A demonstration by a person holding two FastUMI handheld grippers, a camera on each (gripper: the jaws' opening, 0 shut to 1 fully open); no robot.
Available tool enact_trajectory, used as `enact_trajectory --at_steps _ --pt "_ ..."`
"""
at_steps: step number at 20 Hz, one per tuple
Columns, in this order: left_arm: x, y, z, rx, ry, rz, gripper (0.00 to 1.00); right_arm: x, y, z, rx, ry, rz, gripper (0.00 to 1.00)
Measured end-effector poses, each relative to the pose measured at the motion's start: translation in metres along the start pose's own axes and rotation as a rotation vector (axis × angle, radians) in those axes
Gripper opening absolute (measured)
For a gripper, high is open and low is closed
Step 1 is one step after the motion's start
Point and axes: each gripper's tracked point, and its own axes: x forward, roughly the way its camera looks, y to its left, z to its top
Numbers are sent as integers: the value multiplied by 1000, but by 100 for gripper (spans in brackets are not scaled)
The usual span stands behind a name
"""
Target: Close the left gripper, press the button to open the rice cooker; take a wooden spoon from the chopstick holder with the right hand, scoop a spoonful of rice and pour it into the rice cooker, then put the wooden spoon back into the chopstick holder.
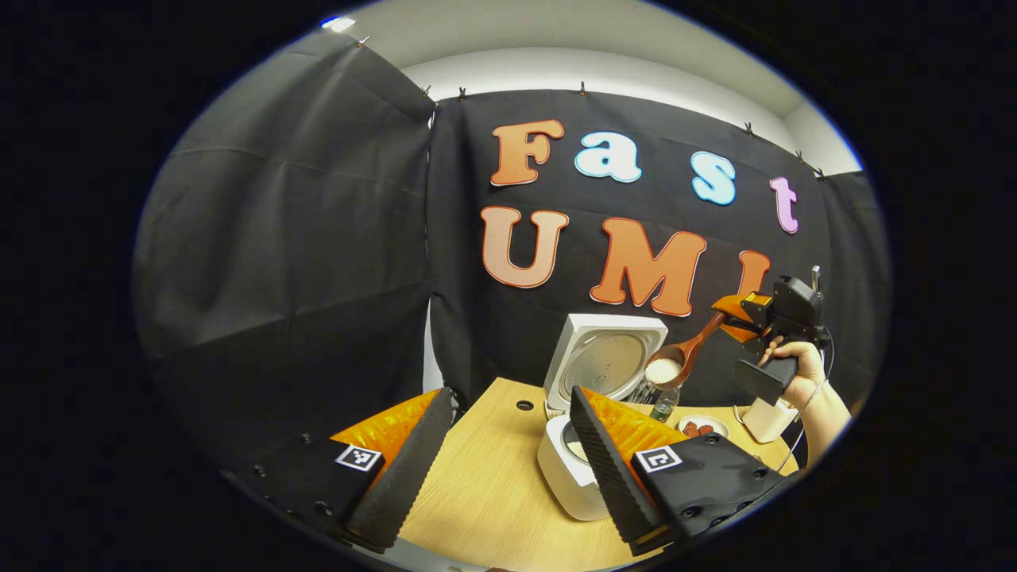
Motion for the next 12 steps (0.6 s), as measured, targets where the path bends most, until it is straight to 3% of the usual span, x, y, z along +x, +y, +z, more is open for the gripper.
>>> enact_trajectory --at_steps 12 --pt "4 2 -1 6 2 12 100 6 5 -10 -195 12 11 14"
